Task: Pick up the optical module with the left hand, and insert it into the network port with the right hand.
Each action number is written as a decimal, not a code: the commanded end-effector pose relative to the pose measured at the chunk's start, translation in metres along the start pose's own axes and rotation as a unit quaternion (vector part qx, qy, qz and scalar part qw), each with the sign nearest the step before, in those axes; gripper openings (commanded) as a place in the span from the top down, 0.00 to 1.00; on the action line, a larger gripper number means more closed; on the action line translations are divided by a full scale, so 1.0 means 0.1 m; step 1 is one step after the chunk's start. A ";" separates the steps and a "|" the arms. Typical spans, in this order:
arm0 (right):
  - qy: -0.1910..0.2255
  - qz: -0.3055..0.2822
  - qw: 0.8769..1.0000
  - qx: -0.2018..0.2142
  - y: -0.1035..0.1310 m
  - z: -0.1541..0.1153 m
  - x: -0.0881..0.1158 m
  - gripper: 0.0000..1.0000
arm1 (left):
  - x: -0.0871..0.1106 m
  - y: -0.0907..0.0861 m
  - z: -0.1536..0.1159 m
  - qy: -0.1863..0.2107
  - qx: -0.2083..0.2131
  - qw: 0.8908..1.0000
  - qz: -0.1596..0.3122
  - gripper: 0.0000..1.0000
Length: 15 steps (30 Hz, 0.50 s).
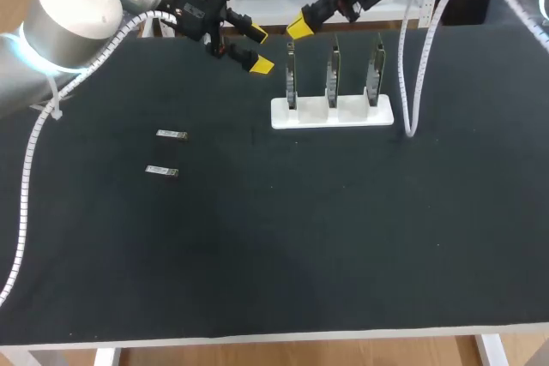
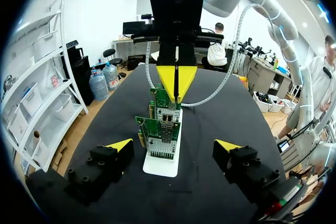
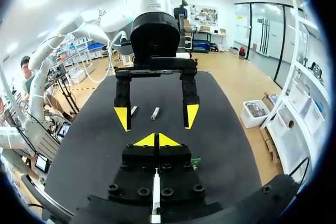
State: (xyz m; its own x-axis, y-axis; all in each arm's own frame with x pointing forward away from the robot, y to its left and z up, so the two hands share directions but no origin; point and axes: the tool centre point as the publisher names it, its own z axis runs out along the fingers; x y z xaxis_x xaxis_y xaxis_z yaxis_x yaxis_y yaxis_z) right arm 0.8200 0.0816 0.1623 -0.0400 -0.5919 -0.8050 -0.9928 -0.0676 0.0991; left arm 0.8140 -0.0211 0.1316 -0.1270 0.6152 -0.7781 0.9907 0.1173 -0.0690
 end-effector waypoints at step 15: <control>0.012 0.010 1.000 -0.013 -0.05 0.04 0.05 1.00 | 0.00 0.01 0.00 0.001 0.001 1.000 0.000 0.00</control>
State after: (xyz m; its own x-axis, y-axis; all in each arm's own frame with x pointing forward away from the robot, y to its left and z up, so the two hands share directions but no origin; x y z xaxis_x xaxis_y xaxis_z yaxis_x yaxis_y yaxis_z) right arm 0.8201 0.0806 0.1553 -0.0546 -0.6094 -0.7910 -0.9898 -0.0715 0.1235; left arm 0.8140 -0.0211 0.1316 -0.1270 0.6152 -0.7781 0.9907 0.1173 -0.0690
